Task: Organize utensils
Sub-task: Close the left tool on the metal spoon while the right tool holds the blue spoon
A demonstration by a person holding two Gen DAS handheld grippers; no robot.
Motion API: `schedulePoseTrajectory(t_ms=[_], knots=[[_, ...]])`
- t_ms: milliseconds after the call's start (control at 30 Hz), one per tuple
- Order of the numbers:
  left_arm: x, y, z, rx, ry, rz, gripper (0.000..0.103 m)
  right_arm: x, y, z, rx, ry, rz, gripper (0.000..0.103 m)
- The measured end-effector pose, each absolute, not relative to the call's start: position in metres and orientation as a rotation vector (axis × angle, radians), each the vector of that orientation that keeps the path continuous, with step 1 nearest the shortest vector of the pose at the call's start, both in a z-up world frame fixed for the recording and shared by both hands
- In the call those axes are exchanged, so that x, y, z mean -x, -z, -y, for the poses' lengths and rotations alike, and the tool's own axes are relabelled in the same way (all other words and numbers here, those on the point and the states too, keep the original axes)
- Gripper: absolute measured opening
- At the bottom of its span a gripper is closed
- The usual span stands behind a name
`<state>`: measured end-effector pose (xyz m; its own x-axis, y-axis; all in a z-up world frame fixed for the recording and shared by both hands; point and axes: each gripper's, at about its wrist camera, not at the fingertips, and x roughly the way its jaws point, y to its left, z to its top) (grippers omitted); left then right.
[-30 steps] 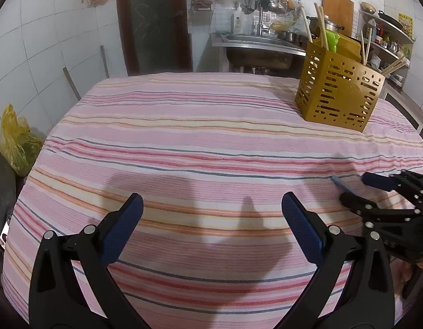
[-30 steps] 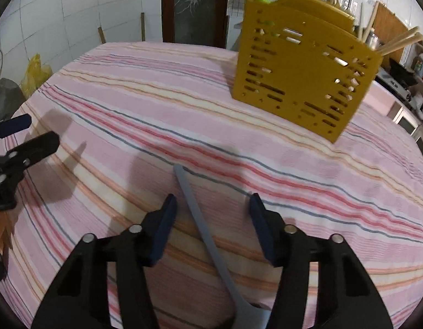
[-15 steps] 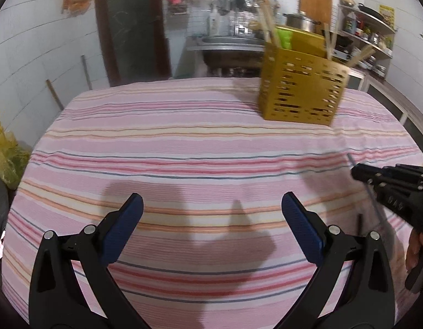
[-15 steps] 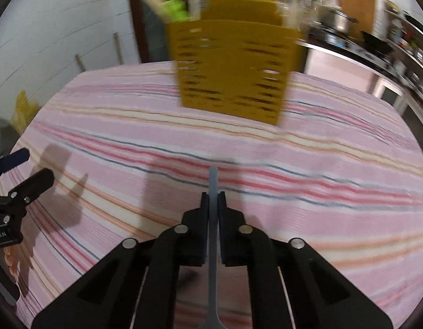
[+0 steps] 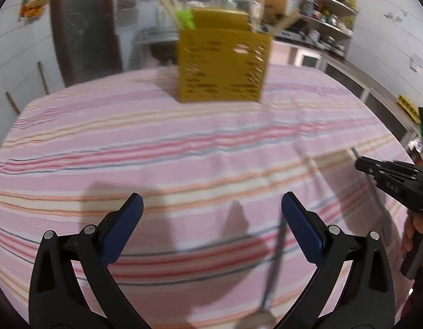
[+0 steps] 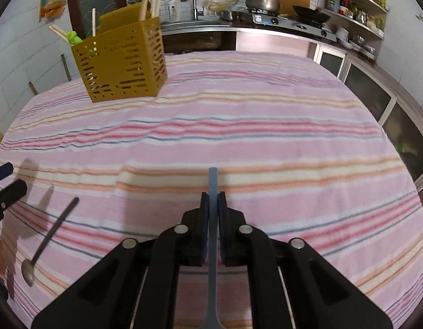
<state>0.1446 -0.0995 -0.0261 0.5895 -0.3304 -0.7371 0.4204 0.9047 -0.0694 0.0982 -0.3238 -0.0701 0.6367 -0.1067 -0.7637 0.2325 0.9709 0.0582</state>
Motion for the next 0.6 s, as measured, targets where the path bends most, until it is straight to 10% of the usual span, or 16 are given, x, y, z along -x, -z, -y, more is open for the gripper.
schedulePoseTrajectory(t_ms=[267, 600], knots=[[-0.139, 0.043, 0.142, -0.214, 0.524, -0.896, 0.092, -0.100, 0.086, 0.330, -0.190, 0.189, -0.862, 0.007], [-0.143, 0.059, 0.166, -0.278, 0.518, -0.965, 0.037, -0.110, 0.085, 0.327, -0.177, 0.191, -0.894, 0.007]])
